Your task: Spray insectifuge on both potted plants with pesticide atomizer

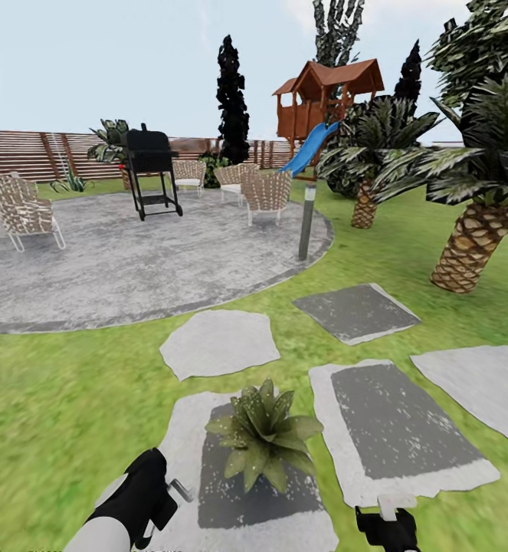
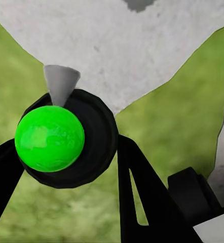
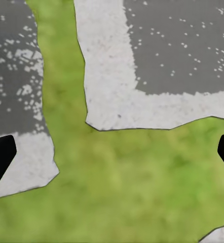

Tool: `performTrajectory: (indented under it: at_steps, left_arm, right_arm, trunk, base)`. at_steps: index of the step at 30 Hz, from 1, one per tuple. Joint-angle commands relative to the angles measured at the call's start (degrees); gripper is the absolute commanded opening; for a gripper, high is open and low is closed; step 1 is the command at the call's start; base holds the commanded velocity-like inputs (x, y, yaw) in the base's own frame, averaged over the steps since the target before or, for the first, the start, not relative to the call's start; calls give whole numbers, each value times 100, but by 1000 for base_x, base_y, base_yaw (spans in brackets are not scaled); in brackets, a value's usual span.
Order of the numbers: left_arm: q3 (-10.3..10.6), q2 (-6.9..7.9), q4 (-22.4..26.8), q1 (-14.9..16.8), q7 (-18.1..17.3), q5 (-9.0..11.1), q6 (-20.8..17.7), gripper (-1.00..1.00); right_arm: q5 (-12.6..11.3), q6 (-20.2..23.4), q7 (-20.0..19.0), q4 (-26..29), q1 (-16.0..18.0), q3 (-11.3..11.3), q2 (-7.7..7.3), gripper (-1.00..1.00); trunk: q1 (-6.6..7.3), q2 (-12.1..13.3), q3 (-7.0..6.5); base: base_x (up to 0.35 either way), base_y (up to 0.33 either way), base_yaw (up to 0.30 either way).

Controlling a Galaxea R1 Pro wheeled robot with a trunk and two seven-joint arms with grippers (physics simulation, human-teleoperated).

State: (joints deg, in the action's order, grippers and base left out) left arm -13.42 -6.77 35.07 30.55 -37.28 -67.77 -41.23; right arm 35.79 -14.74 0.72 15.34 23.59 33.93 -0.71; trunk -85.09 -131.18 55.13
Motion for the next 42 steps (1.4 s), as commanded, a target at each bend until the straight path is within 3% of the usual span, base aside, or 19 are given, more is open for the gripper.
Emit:
performTrajectory:
  at_steps: [1,11,20,34,42]
  left_arm:
    - [-37,-9,8,4,-51,-61,1,-100]
    - [-26,-9,0,4,-51,-70,1,-100]
    - [-21,-9,0,4,-51,-70,1,-100]
    - [-21,-7,8,4,-51,-70,1,-100]
    - [-29,3,8,4,-51,-70,1,-100]
  right_arm:
    - [60,-29,7,-7,6,43,1,100]
    - [64,-23,7,-4,6,52,-8,100]
    - [60,-25,7,-6,6,52,-2,100]
    - [67,-20,7,-13,6,43,1,100]
    - [65,-20,7,-13,6,43,1,100]
  trunk:
    - [1,-2,5]
    - [1,-2,5]
    - [1,-2,5]
    - [1,-2,5]
    - [1,-2,5]
  base:
    - [0,0,79]
    - [23,-40,7]
    - [121,-233,0]
    - [-49,-264,0]
    - [-1,-241,204]
